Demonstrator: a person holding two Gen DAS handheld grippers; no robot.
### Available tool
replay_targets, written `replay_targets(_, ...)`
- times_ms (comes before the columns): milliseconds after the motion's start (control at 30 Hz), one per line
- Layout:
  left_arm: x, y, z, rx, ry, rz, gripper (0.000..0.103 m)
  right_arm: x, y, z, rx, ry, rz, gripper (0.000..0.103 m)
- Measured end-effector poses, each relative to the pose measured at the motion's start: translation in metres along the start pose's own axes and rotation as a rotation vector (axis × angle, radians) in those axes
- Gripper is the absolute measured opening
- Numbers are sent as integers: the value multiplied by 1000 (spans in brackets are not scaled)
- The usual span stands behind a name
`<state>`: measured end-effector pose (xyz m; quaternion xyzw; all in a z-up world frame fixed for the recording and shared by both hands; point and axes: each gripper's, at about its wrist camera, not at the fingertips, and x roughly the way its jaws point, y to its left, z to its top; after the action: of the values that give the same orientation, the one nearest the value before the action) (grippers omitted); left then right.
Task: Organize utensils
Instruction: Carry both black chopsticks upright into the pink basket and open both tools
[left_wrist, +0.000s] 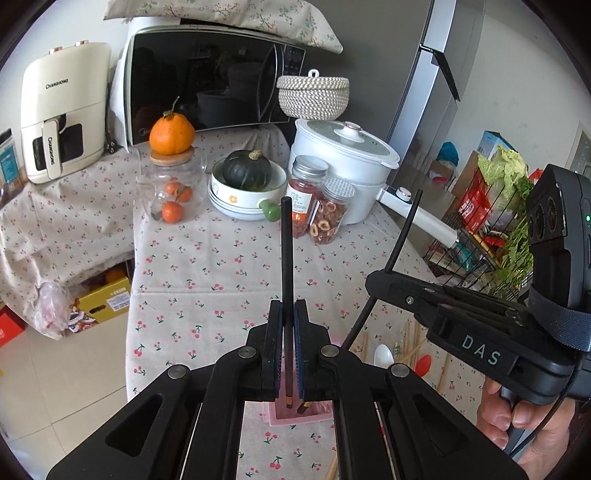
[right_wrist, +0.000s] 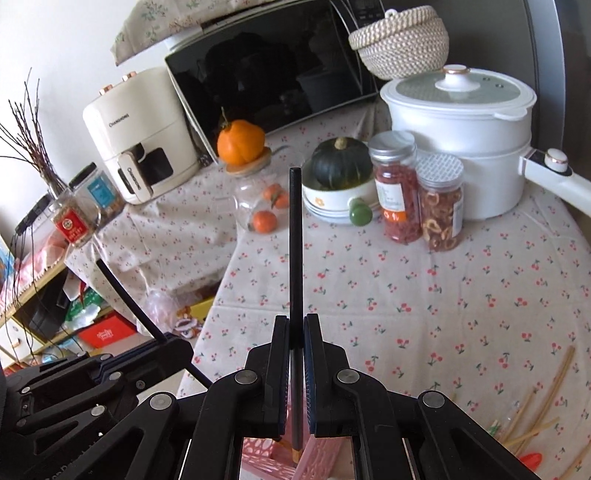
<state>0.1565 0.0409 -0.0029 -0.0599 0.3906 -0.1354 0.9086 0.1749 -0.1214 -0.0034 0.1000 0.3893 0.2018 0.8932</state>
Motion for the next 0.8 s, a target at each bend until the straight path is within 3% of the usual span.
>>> replay_targets(200,3,3,2,-27,-6,-7,7,10,-7,-3,12,29,-3,11)
replay_targets(267,2,1,2,-24,-8,0,15,8,-9,-2,27,29,4,12)
replay_targets(333,-2,0,1,-24,-17,15,47,2,-11,-1,35,29,10,17)
replay_targets(400,-7,1,-2,-36,-30,19,62,-7,-12,-1,39,15,9,29)
replay_targets(600,-20,-5,-14,-37,-4,0,73,-51,-23,-3,46,-47,-25,53)
replay_targets(800,-31,-24,-35,10,44,-11,80,-84,-43,-17,59,-36,-142,71)
